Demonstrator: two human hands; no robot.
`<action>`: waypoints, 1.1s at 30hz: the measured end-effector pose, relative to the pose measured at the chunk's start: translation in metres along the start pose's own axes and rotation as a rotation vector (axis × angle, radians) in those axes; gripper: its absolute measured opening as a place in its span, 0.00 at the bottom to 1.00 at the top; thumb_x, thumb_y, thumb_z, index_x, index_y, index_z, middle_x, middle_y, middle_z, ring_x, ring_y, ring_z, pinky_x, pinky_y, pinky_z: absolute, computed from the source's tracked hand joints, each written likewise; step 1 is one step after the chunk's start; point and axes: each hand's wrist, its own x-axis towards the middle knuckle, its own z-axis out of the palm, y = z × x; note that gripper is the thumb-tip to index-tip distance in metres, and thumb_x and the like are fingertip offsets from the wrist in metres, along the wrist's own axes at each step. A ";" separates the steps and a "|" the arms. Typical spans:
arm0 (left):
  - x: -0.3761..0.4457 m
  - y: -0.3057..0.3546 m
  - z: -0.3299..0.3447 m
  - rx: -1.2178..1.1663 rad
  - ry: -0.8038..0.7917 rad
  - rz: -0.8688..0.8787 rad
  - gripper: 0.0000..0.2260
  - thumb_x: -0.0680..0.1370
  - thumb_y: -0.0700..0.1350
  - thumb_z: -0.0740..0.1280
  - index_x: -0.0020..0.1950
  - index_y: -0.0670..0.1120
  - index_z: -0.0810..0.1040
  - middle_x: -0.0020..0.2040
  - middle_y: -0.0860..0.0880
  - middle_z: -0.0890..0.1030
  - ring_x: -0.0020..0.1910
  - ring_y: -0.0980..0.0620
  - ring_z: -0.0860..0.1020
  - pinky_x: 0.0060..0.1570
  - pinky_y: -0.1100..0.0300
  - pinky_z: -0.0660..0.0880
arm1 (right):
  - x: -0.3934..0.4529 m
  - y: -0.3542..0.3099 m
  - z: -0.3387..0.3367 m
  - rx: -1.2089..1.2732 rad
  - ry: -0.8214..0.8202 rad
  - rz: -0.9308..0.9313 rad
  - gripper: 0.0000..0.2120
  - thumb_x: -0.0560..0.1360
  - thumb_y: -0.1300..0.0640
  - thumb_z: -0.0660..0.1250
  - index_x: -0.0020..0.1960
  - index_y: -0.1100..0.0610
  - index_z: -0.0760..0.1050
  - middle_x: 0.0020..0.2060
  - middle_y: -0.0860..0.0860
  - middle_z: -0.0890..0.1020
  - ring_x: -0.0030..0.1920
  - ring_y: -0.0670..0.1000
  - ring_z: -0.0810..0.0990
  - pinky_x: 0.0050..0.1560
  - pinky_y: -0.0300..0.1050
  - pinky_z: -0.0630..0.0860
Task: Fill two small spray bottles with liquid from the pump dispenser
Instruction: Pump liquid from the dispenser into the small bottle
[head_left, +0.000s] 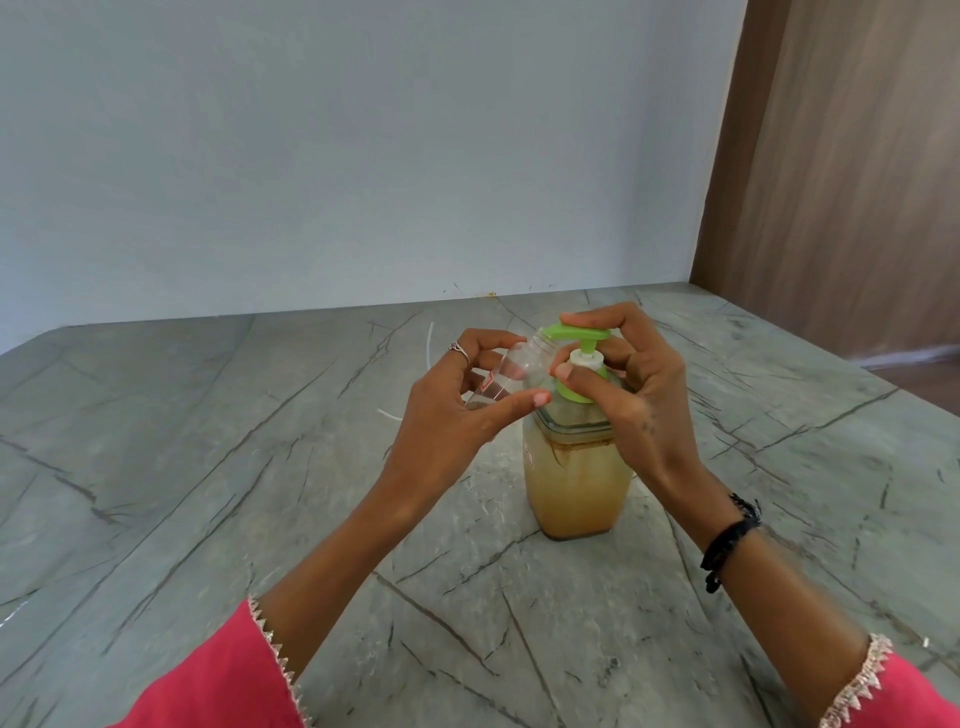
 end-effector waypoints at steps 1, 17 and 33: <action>0.000 0.000 0.000 -0.002 0.005 0.002 0.18 0.64 0.54 0.71 0.52 0.58 0.73 0.45 0.56 0.79 0.44 0.53 0.79 0.39 0.56 0.80 | -0.001 0.001 0.000 -0.008 -0.009 -0.013 0.14 0.71 0.62 0.69 0.52 0.47 0.74 0.42 0.50 0.85 0.44 0.48 0.85 0.43 0.38 0.79; -0.001 -0.002 0.002 0.018 0.002 0.016 0.20 0.62 0.56 0.71 0.53 0.56 0.73 0.45 0.58 0.78 0.44 0.57 0.79 0.39 0.64 0.79 | 0.004 -0.002 0.000 0.024 0.023 0.057 0.08 0.68 0.61 0.68 0.41 0.49 0.74 0.36 0.42 0.84 0.40 0.45 0.84 0.36 0.34 0.77; 0.000 0.000 0.000 0.004 0.019 0.025 0.17 0.64 0.53 0.72 0.51 0.59 0.72 0.45 0.58 0.79 0.45 0.54 0.79 0.39 0.63 0.79 | 0.003 0.001 -0.001 0.086 0.013 0.044 0.14 0.68 0.62 0.69 0.45 0.43 0.77 0.38 0.56 0.84 0.41 0.54 0.84 0.40 0.40 0.79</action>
